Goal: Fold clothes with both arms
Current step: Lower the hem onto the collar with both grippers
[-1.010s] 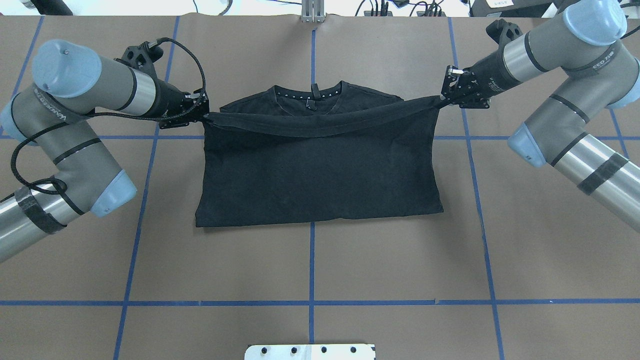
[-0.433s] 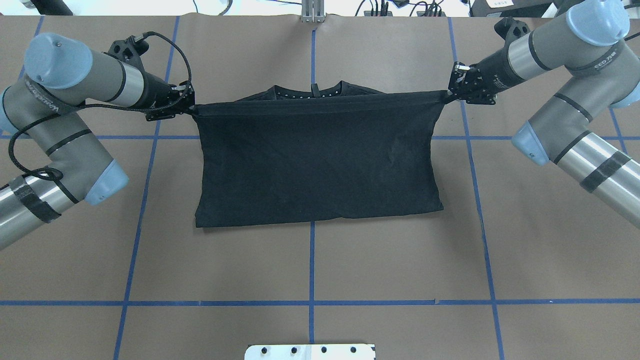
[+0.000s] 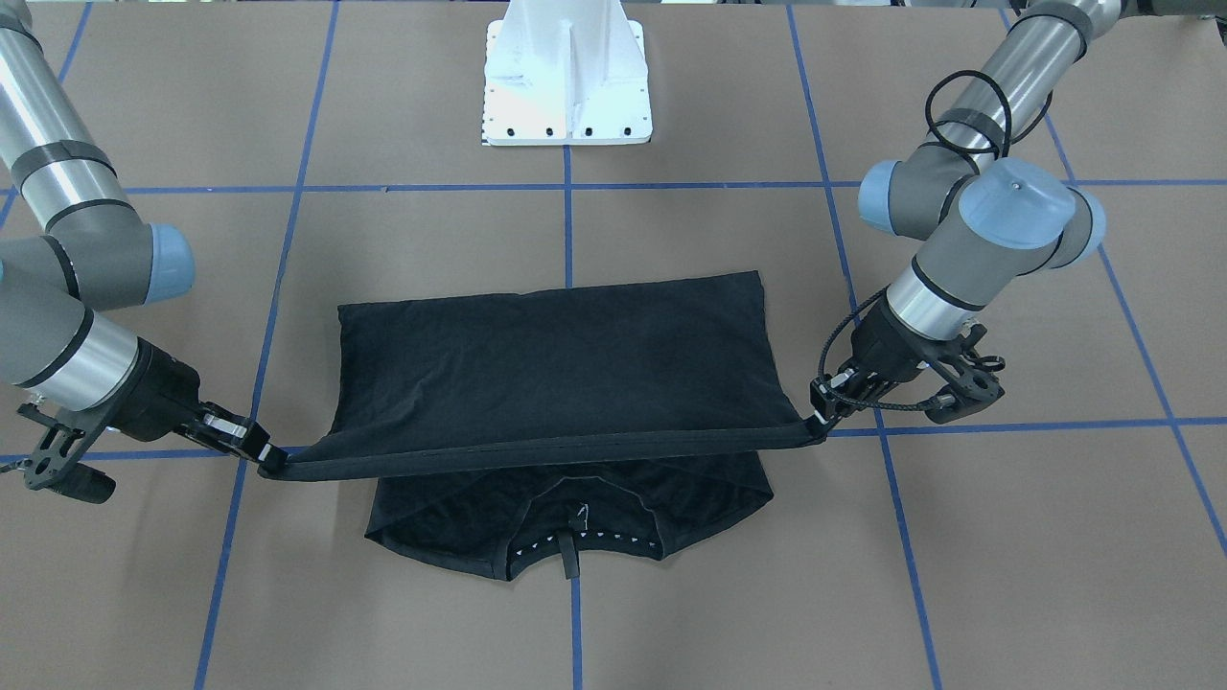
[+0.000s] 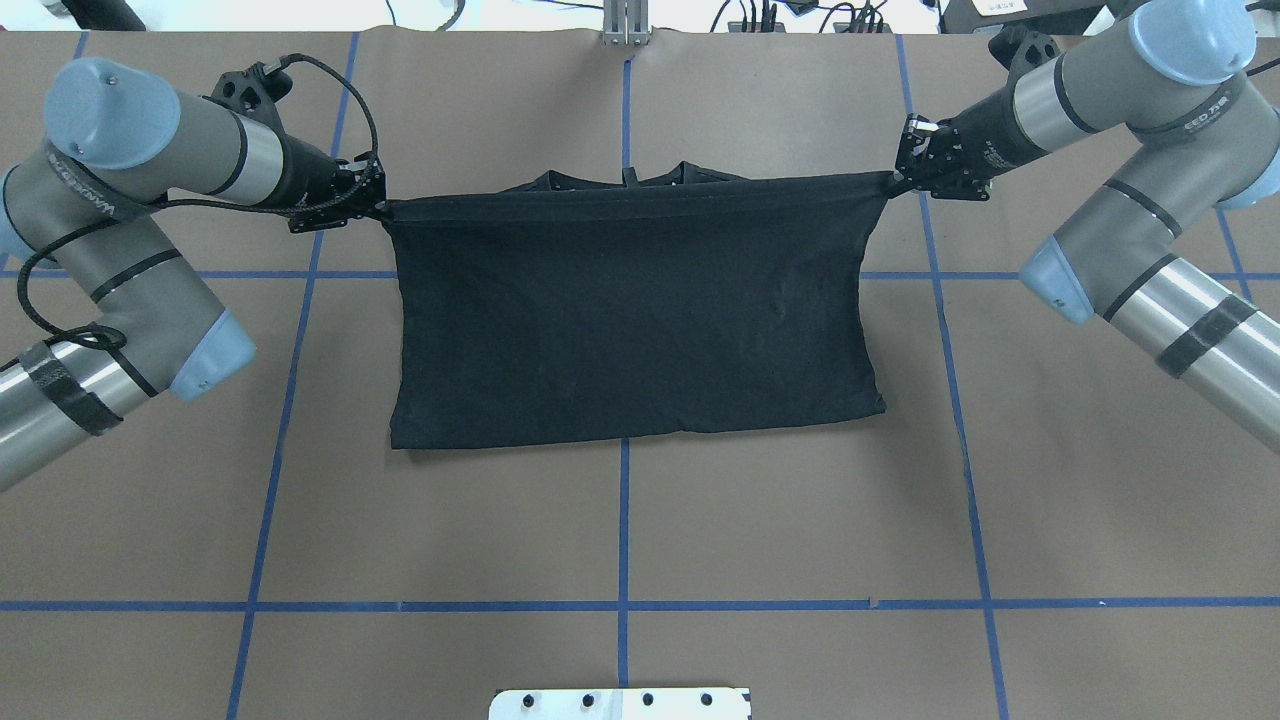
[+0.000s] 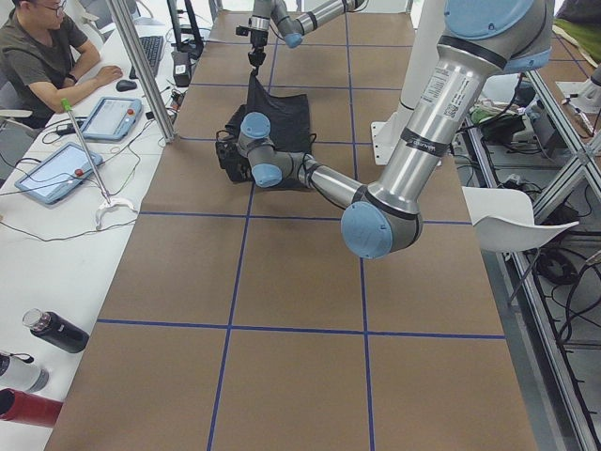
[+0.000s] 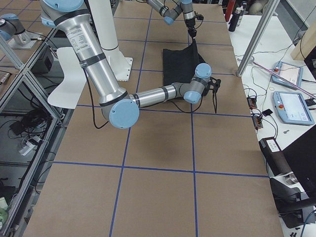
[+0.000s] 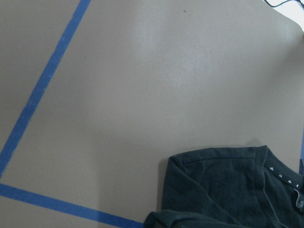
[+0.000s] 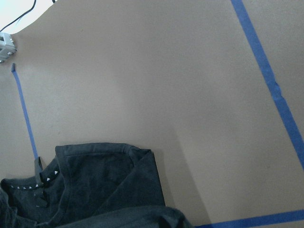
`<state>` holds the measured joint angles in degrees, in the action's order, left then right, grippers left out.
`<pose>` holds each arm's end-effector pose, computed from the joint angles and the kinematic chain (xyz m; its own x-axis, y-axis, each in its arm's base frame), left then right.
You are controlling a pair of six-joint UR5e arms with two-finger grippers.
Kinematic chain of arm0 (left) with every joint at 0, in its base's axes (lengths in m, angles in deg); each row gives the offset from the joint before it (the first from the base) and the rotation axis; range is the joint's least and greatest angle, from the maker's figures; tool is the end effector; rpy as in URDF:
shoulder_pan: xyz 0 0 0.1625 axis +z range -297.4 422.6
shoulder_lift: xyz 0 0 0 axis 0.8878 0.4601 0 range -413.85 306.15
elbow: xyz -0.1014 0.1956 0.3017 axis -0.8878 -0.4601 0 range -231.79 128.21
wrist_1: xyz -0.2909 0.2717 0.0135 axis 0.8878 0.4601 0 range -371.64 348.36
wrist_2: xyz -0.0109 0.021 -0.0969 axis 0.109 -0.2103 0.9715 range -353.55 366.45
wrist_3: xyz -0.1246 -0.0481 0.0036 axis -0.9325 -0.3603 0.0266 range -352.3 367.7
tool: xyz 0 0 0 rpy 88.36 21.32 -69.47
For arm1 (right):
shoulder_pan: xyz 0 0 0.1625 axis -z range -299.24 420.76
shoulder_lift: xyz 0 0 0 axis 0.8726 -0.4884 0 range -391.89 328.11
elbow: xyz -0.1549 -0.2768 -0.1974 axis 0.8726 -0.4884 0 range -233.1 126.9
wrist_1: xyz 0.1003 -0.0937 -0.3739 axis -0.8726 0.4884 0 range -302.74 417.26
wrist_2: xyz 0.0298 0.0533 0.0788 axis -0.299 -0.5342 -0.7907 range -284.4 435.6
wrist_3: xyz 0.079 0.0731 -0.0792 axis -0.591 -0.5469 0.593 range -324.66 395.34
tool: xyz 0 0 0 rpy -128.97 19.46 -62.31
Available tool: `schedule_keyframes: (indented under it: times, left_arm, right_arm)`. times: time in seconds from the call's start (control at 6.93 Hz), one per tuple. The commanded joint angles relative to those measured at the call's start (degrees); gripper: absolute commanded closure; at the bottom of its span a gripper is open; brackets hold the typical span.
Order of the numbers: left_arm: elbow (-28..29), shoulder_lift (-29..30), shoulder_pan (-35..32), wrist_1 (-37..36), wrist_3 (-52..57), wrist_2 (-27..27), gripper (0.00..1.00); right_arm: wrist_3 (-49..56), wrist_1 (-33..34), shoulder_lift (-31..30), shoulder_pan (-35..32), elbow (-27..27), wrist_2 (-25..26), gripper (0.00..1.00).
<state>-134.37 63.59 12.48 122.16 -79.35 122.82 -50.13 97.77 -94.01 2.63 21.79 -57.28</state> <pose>0.3768 -0.5664 0.3288 0.3046 -0.2930 -0.9063 0.4169 0.8965 -0.1497 -0.3198 -0.5947 0.3671 0.2691 0.3231 0.9073 -0.2840 0.9268 -0.2458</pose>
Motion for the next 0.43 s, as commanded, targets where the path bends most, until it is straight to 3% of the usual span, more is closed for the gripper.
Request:
schedule_keyframes:
  times: [0.0, 0.29]
  left_arm:
    - [0.0, 1.2, -0.1, 0.0, 0.0, 0.1, 1.0]
    - [-0.2, 1.6, -0.1, -0.6, -0.1, 0.3, 1.0]
  right_arm:
    - [-0.2, 0.2, 1.3, 0.0, -0.6, 0.5, 1.0]
    - [-0.2, 0.2, 1.9, 0.0, -0.8, 0.5, 1.0]
